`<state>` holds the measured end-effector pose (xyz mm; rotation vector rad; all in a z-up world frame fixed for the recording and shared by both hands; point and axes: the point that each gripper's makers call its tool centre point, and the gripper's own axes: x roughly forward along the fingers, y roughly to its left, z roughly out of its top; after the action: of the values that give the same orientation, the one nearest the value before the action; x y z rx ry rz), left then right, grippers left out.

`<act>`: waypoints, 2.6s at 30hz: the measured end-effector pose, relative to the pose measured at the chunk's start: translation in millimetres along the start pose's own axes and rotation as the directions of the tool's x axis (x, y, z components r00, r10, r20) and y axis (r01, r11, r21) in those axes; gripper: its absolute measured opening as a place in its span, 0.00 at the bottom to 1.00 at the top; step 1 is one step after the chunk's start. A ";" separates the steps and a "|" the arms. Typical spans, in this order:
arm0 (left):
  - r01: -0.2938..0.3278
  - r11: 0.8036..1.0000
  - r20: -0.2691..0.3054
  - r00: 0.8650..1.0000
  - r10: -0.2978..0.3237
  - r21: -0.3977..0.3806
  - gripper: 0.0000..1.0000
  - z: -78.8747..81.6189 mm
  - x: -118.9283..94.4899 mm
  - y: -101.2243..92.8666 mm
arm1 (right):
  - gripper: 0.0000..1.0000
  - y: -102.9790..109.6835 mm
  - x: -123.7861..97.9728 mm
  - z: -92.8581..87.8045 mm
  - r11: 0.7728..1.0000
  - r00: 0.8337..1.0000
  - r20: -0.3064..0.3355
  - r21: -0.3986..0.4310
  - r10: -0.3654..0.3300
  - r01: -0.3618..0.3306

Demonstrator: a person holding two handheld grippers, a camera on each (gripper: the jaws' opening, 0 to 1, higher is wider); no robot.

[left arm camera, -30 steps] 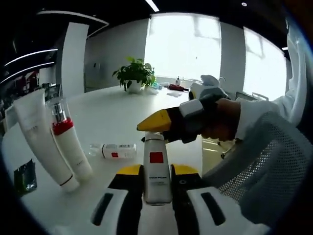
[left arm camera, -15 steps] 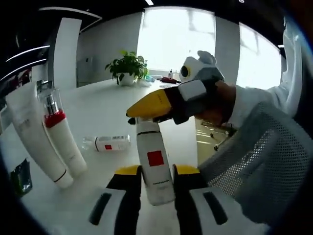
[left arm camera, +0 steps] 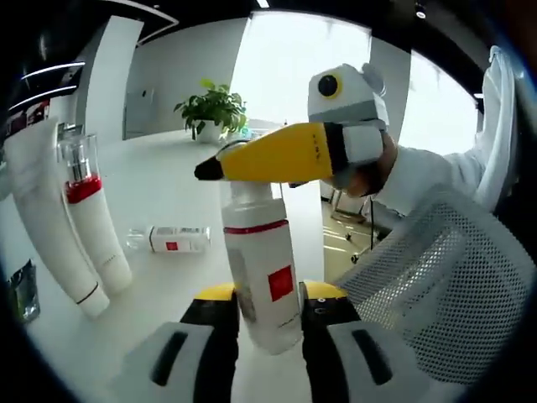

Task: Arrange the skincare products in the storage area until every visible bottle or jar stands upright without overlapping.

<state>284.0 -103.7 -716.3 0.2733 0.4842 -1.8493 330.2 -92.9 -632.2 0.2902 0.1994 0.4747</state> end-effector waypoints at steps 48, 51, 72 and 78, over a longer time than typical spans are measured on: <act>-0.360 0.933 -0.026 0.933 0.359 -0.015 0.22 -37.1 7.7 76.9 | 0.16 -18.5 50.4 -34.5 0.949 0.954 -0.260 -0.310 -0.152 0.067; -0.376 0.926 -0.033 0.926 0.376 -0.018 0.22 -40.0 6.6 81.2 | 0.17 -19.3 52.6 -33.3 0.959 0.953 -0.263 -0.274 -0.152 0.077; -0.402 0.915 -0.032 0.915 0.401 -0.031 0.22 -46.7 1.8 86.8 | 0.14 -13.4 59.2 -44.9 0.954 0.935 -0.308 -0.288 -0.176 0.084; -0.408 0.913 -0.040 0.912 0.407 -0.016 0.22 -47.9 -1.8 90.7 | 0.14 -12.5 64.2 -44.6 0.950 0.940 -0.312 -0.311 -0.140 0.038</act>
<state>367.7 -104.6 -775.5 0.3631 0.4353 -1.4308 380.0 -62.8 -685.9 -0.1020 0.4621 0.4533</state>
